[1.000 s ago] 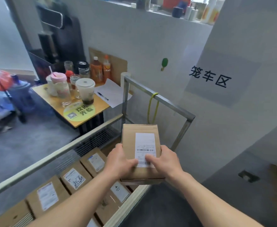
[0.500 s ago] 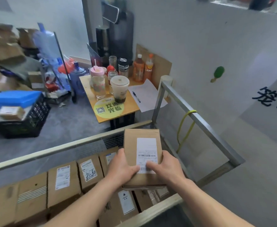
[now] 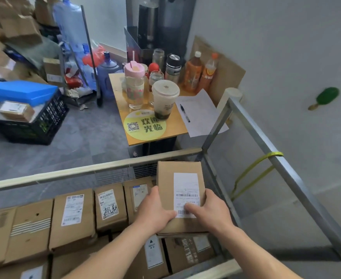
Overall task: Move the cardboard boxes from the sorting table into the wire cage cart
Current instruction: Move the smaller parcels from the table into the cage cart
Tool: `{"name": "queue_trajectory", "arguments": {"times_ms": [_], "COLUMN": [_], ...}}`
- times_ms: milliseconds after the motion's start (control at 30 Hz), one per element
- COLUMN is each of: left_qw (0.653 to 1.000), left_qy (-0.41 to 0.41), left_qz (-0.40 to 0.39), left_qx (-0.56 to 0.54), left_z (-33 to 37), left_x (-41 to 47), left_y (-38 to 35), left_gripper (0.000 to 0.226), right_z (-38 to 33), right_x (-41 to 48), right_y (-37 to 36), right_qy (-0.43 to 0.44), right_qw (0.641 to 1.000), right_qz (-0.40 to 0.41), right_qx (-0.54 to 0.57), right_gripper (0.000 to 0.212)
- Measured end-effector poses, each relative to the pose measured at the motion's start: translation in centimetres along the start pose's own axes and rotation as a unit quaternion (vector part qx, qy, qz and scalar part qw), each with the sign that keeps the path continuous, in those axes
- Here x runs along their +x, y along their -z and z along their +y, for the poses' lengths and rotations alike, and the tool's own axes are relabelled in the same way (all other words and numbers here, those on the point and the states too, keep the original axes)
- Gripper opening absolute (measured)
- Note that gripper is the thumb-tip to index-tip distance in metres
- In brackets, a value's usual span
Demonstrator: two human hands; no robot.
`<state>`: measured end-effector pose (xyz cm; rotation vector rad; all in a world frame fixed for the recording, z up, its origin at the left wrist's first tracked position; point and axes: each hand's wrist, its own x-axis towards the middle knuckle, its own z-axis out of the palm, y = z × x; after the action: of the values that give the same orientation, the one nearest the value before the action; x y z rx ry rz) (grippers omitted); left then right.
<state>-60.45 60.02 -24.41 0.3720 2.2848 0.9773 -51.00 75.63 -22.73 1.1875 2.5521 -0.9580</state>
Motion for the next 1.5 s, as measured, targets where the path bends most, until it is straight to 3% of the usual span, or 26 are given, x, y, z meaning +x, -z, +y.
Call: {"name": "queue_trajectory", "arguments": {"times_ms": [367, 767, 1000, 1167, 1367, 1500], "left_qw": [0.999, 0.993, 0.993, 0.990, 0.987, 0.986], "left_qy": [0.045, 0.109, 0.118, 0.132, 0.135, 0.132], "left_qz": [-0.025, -0.029, -0.017, -0.020, -0.021, -0.019], "left_qx": [-0.009, -0.036, 0.021, 0.046, 0.081, 0.101], "left_z": [-4.1, -9.7, -13.8, -15.1, -15.9, -16.2], "left_x": [7.4, 17.7, 22.8, 24.7, 25.1, 24.6], "left_y": [-3.0, -12.2, -15.7, -17.4, -18.2, -18.5], "left_gripper": [0.075, 0.075, 0.062, 0.067, 0.071, 0.070], "right_z": [1.9, 9.1, 11.8, 13.6, 13.9, 13.8], "right_x": [8.5, 20.9, 26.3, 28.7, 30.2, 30.2], "right_y": [-4.9, -12.7, -17.8, -20.4, -22.4, -23.3], "right_qy": [0.000, -0.001, 0.003, -0.012, -0.001, -0.005], "right_qw": [0.999, 0.996, 0.994, 0.993, 0.988, 0.982], "right_qz": [-0.052, -0.088, -0.106, -0.121, -0.155, -0.191], "right_qx": [-0.014, -0.024, -0.015, -0.002, -0.002, 0.008], "right_gripper": [0.055, 0.048, 0.042, 0.041, 0.050, 0.067]}}
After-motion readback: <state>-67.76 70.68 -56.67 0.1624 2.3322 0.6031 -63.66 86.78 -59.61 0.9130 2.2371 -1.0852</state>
